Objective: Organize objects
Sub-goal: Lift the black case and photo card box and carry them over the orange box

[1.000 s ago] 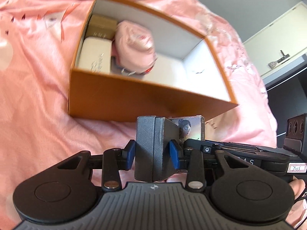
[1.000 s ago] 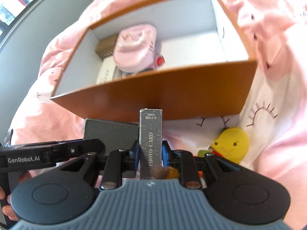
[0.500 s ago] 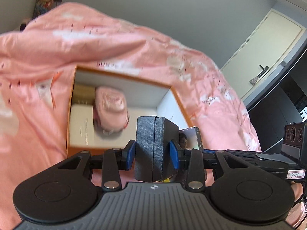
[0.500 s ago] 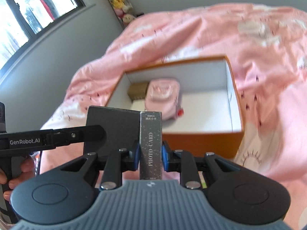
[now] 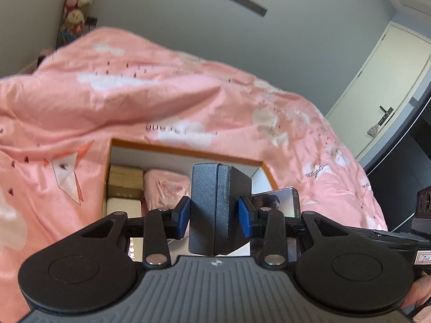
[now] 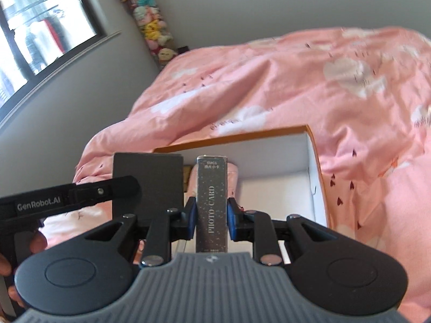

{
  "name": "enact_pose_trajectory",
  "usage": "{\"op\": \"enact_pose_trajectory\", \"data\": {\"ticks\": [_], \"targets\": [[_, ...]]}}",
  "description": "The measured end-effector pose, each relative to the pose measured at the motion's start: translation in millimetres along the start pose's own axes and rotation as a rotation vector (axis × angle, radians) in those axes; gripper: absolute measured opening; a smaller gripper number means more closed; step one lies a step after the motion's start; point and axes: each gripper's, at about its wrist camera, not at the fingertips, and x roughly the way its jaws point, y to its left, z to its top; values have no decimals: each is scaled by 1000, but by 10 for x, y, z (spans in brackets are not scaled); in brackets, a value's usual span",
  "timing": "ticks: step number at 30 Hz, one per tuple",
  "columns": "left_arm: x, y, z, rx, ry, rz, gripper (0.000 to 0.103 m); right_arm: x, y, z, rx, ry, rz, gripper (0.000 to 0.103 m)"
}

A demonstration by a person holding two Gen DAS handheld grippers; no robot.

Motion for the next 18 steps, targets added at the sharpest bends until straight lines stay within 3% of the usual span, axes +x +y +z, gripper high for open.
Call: {"op": "enact_pose_trajectory", "data": {"ticks": [7,18], "targets": [[563,358,-97,-158,226,-62,43,408,-182,-35,50,70,-51,24],[1012,761,-234,-352,360,-62,43,763,-333,-101,72,151,-71,24]]}}
